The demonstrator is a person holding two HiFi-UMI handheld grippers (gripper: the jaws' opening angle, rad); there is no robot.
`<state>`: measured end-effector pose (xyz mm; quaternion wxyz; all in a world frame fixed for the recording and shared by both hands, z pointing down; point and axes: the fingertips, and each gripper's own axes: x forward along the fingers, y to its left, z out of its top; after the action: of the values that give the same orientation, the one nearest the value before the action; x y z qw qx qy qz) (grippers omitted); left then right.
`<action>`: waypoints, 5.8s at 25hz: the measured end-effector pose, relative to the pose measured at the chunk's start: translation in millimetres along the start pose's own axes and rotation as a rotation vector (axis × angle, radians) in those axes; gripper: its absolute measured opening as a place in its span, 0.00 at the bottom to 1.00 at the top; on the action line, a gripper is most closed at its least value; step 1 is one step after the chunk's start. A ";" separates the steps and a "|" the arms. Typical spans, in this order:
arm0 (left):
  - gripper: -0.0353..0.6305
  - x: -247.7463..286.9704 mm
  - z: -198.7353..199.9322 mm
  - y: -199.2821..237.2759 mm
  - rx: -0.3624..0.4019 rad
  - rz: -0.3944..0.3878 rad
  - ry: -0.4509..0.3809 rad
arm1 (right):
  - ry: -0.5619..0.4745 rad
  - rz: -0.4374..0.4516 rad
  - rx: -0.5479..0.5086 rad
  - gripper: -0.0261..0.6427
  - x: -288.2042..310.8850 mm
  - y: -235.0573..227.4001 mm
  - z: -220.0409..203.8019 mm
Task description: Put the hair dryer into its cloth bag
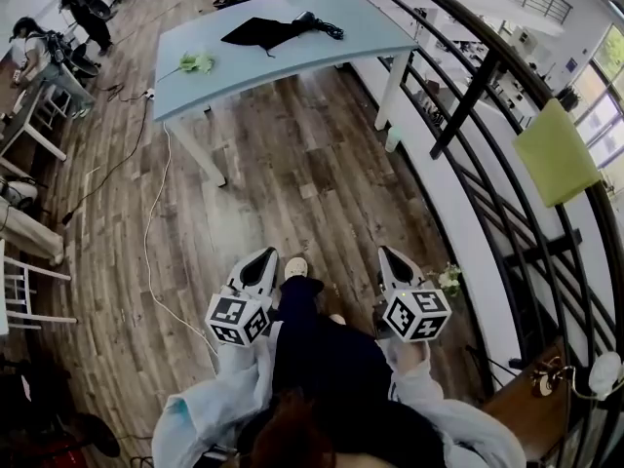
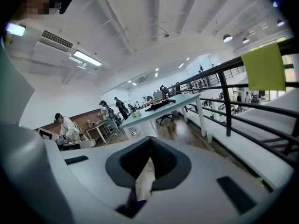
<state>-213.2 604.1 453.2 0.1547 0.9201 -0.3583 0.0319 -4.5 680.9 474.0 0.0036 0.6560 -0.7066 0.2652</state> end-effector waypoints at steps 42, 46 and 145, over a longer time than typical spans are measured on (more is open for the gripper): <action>0.08 241.8 106.9 166.3 0.162 -0.227 0.062 | -0.118 -0.198 -0.015 0.08 241.5 -18.4 133.7; 0.08 247.3 110.1 171.1 0.166 -0.241 0.067 | -0.118 -0.201 0.004 0.21 250.0 -19.1 136.5; 0.33 596.8 179.8 356.6 0.020 0.056 0.143 | 0.095 -0.054 0.011 0.49 620.9 -202.3 294.1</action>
<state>-18.9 -86.7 477.0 0.1698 0.9066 -0.3716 0.1053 197.8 -4.9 515.4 0.0406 0.6617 -0.6861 0.2998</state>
